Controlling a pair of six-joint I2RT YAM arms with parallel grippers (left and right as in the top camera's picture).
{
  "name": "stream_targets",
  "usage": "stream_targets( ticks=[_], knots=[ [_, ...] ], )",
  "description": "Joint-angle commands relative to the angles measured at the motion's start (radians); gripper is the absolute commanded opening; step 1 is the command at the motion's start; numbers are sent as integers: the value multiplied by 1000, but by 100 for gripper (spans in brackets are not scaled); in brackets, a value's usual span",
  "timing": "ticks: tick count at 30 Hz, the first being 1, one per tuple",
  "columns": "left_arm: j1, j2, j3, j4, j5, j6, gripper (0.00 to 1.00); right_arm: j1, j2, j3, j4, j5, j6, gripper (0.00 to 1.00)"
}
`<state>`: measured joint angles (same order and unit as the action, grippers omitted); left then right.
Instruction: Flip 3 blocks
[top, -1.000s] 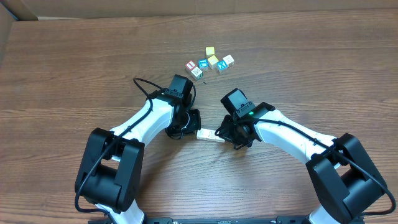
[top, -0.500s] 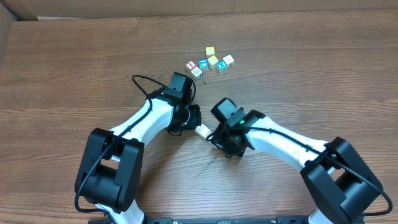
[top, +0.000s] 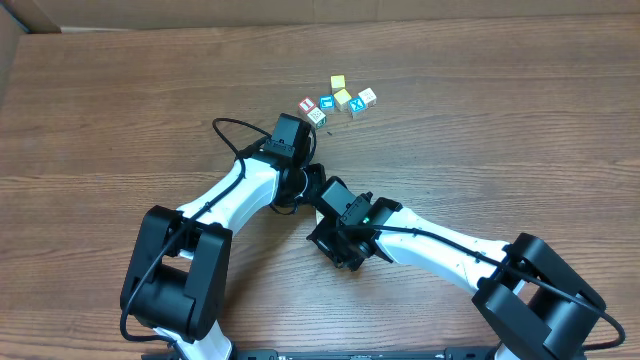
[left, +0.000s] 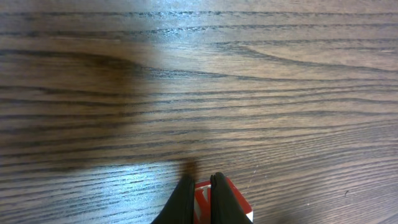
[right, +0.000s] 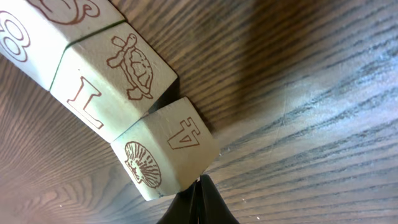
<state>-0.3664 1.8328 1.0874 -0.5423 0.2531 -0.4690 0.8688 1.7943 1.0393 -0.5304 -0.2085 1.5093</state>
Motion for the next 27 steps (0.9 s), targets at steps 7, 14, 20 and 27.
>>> stream_targets(
  ticks=[7,14,20,27],
  knots=[
    [-7,11,8,-10,26,-3,4,3,-8,7,-42,39,36,6],
    [2,9,10,-10,24,13,4,3,-8,7,-55,38,35,14],
    [55,-1,56,-33,3,13,4,2,-8,7,-73,38,-23,4],
    [138,-6,185,-169,3,20,4,-18,-34,48,-123,39,-238,4]
  ],
)
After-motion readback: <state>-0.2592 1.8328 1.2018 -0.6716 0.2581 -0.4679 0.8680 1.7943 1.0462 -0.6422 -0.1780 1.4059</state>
